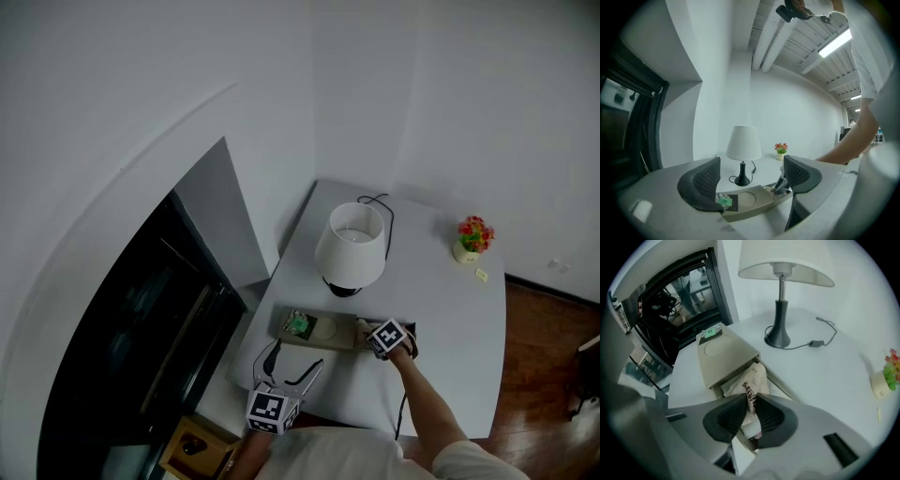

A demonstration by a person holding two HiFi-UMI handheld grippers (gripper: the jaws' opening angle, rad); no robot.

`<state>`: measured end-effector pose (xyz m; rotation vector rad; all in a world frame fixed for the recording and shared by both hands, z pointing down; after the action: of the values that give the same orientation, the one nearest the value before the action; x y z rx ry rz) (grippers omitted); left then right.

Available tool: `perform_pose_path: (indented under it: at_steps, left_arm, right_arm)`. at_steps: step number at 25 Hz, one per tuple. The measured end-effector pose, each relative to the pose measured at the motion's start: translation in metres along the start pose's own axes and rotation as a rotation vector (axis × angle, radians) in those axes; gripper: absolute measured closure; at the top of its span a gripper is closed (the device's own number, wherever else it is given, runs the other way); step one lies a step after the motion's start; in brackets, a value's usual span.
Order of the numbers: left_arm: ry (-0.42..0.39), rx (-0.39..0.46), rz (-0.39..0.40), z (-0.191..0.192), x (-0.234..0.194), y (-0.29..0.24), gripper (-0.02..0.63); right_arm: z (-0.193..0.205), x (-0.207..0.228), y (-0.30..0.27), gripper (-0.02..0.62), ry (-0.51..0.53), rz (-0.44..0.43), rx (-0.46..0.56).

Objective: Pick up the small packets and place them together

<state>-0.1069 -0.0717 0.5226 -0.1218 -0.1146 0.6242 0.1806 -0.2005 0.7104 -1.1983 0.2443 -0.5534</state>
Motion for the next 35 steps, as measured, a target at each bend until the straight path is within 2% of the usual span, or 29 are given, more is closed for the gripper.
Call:
perform_pose_path:
  at_steps: [4,11,15,17,22,27,35]
  left_arm:
    - [0.003,0.005,0.009,-0.001,0.000,-0.002,0.196]
    - [0.008,0.005,0.032,0.002,0.001,-0.007,0.196]
    - [0.009,0.005,0.043,0.003,0.004,-0.007,0.196]
    - [0.009,0.007,0.043,0.004,0.003,-0.007,0.196]
    - [0.013,0.007,0.031,0.003,0.004,-0.004,0.196]
    - [0.024,-0.001,-0.011,0.007,-0.003,0.009,0.196]
    - [0.051,-0.017,-0.109,0.018,-0.018,0.038,0.196]
  right_arm:
    - [0.017,0.003,0.028,0.518,-0.061,-0.019,0.074]
    - [0.044,-0.013,0.094,0.520,-0.175,-0.078,0.274]
    - [0.047,-0.033,0.107,0.520,-0.181,-0.159,0.387]
    - [0.039,-0.048,0.106,0.522,-0.141,-0.193,0.416]
    - [0.006,-0.074,0.080,0.522,-0.021,-0.186,0.383]
    - [-0.034,-0.089,0.044,0.520,0.010,-0.180,0.337]
    - [-0.066,-0.090,0.006,0.499,0.041,-0.078,0.228]
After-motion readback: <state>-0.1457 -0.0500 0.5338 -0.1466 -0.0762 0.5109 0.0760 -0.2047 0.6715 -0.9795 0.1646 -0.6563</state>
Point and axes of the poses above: the fingertips, and each gripper's own axes: y backward along the fingers, x to its right, z out of its underside, the point moved 9 cm from there along y, backward along the fingers, and after that the axes turned 8 degrees about -y, right-handed, at the moved point
